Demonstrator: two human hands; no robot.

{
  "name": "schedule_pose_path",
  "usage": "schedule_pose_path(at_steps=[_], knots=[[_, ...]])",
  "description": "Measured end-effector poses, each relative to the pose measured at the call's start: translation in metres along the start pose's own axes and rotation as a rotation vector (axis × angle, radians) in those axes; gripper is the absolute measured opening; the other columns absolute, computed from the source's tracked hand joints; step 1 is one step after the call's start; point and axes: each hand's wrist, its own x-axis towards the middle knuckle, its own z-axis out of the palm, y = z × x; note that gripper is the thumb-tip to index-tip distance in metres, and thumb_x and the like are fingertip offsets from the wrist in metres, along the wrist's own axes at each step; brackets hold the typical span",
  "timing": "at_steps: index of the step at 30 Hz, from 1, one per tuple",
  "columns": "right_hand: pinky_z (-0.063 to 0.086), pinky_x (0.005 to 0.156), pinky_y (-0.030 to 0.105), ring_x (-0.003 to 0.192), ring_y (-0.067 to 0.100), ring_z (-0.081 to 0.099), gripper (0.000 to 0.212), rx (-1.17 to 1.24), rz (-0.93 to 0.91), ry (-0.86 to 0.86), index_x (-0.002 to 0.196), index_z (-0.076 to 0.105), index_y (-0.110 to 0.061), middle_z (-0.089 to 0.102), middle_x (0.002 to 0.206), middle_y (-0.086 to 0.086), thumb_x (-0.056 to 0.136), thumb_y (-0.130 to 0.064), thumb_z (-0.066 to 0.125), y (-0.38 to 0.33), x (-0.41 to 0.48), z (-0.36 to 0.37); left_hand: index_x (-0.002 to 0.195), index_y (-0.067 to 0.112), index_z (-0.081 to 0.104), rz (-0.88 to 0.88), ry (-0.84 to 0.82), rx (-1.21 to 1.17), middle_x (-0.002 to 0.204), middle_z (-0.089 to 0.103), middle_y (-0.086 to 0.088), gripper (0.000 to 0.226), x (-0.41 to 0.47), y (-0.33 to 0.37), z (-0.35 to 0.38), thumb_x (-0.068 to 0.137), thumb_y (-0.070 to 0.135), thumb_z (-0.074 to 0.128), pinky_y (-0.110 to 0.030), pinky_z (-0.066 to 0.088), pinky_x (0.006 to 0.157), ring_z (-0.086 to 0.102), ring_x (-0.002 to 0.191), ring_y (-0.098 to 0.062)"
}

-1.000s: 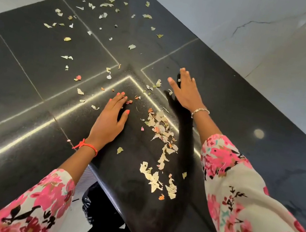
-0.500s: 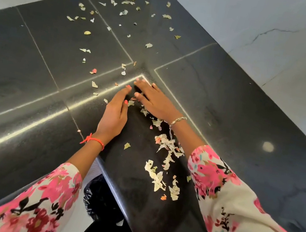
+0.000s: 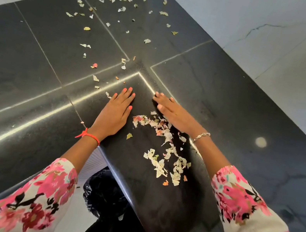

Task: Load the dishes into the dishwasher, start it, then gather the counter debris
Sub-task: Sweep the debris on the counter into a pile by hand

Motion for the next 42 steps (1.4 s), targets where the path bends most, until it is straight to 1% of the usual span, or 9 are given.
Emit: schedule_pose_path(at_steps=[7, 11, 14, 17, 20, 23, 30, 37, 42], knots=[[0.006, 0.115, 0.015, 0.136, -0.003, 0.012, 0.042, 0.166, -0.037, -0.178, 0.143, 0.033, -0.021, 0.021, 0.149, -0.015, 0.103, -0.028, 0.023, -0.022, -0.046, 0.022, 0.145, 0.008, 0.024, -0.007, -0.028, 0.042, 0.155, 0.013, -0.004, 0.046, -0.007, 0.005, 0.004, 0.101, 0.022, 0.027, -0.034, -0.002, 0.117, 0.005, 0.144, -0.013], [0.007, 0.117, 0.028, 0.14, 0.003, 0.012, 0.045, 0.177, 0.165, 0.188, 0.144, 0.029, -0.023, 0.016, 0.153, -0.012, 0.102, -0.035, 0.023, -0.006, -0.068, 0.019, 0.146, 0.009, 0.023, 0.031, -0.057, 0.045, 0.156, 0.013, -0.003, 0.046, -0.019, 0.014, 0.009, 0.102, 0.024, 0.025, -0.035, -0.003, 0.117, 0.006, 0.144, -0.012], [-0.005, 0.118, 0.032, 0.144, 0.009, -0.003, 0.053, -0.097, 0.245, 0.186, 0.148, 0.012, -0.015, 0.002, 0.157, -0.001, 0.101, -0.039, 0.019, -0.008, -0.068, 0.045, 0.147, 0.009, 0.019, 0.021, -0.084, 0.101, 0.156, 0.009, -0.004, 0.052, -0.028, 0.03, 0.018, 0.1, 0.032, 0.017, -0.037, -0.003, 0.116, 0.003, 0.145, -0.013], [-0.006, 0.119, 0.032, 0.139, -0.003, 0.002, 0.051, 0.021, 0.187, 0.164, 0.148, 0.015, -0.017, 0.006, 0.157, -0.003, 0.102, -0.038, 0.02, -0.026, -0.068, 0.068, 0.147, 0.008, 0.015, 0.058, -0.118, 0.083, 0.156, 0.009, -0.005, 0.063, -0.038, 0.044, 0.027, 0.093, 0.039, 0.008, -0.034, -0.003, 0.116, 0.003, 0.145, -0.013], [0.009, 0.119, 0.034, 0.136, 0.0, 0.021, 0.049, 0.345, 0.242, 0.293, 0.146, 0.026, -0.025, 0.021, 0.154, -0.005, 0.101, -0.042, 0.021, -0.041, -0.087, 0.064, 0.147, 0.012, 0.015, 0.071, -0.174, -0.233, 0.155, 0.017, -0.001, 0.05, -0.049, 0.053, 0.022, 0.101, 0.033, 0.017, -0.021, -0.001, 0.114, 0.013, 0.143, -0.01], [0.015, 0.119, 0.037, 0.142, 0.007, 0.014, 0.05, 0.284, 0.401, 0.635, 0.145, 0.028, -0.022, 0.019, 0.154, -0.005, 0.1, -0.043, 0.025, -0.048, -0.118, 0.074, 0.147, 0.017, 0.02, 0.049, -0.147, -0.457, 0.151, 0.028, 0.002, 0.046, -0.055, 0.052, 0.01, 0.102, 0.027, 0.024, -0.016, 0.002, 0.112, 0.024, 0.14, -0.011], [-0.007, 0.118, 0.034, 0.144, 0.019, -0.011, 0.086, -0.039, 0.75, 0.669, 0.148, -0.004, -0.004, -0.007, 0.157, 0.01, 0.091, -0.064, 0.019, -0.081, -0.123, 0.147, 0.145, 0.007, 0.025, 0.057, -0.065, -0.153, 0.152, 0.026, -0.007, 0.046, -0.051, 0.016, 0.005, 0.101, 0.02, 0.027, -0.032, 0.005, 0.116, 0.016, 0.143, -0.016], [-0.001, 0.118, 0.034, 0.145, 0.023, -0.002, 0.084, -0.039, 0.532, 0.723, 0.147, 0.013, -0.005, 0.005, 0.156, 0.015, 0.089, -0.059, 0.042, -0.088, -0.041, 0.124, 0.144, 0.014, 0.029, -0.013, -0.019, -0.27, 0.149, 0.024, 0.009, 0.043, -0.057, 0.023, -0.003, 0.102, 0.018, 0.028, -0.024, 0.008, 0.114, 0.014, 0.136, -0.001], [0.003, 0.119, 0.04, 0.145, 0.025, 0.004, 0.077, -0.222, 0.366, 0.569, 0.145, 0.026, -0.016, 0.013, 0.155, 0.013, 0.085, -0.057, 0.051, -0.083, -0.034, 0.131, 0.143, 0.026, 0.032, -0.142, -0.047, -0.381, 0.152, 0.027, 0.005, 0.041, -0.056, 0.02, -0.002, 0.102, 0.028, 0.028, -0.026, 0.013, 0.113, 0.015, 0.142, -0.014]])
